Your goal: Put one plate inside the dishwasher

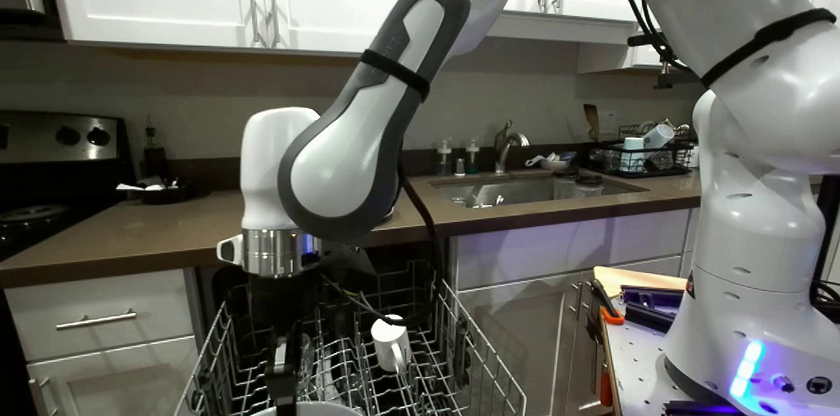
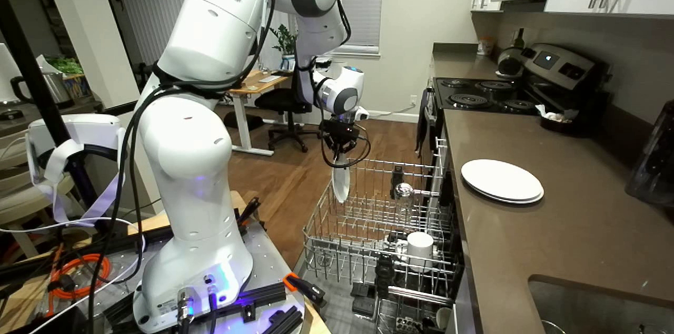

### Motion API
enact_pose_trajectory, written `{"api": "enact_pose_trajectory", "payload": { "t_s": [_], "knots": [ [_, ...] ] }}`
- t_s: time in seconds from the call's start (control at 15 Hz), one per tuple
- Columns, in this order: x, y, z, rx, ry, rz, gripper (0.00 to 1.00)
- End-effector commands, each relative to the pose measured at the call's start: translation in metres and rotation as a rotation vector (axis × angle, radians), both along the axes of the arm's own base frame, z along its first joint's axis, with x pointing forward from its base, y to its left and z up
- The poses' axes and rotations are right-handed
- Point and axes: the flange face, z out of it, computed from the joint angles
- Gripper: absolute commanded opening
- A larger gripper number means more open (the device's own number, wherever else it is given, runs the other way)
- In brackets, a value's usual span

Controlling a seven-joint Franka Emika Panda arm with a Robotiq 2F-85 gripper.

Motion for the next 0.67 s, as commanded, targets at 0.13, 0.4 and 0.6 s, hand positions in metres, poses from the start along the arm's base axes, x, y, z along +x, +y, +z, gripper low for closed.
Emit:
{"api": "enact_pose_trajectory", "payload": {
  "t_s": [0.13, 0.4, 0.6],
  "knots": [
    [0.004, -0.004, 0.000, 0.016, -0.013, 0.007, 0.01],
    [-0.002, -0.003, 0.014, -0.016, -0.007, -0.003, 0.01],
    [-0.005, -0.002, 0.025, -0.036, -0.007, -0.001, 0.01]
  ]
}}
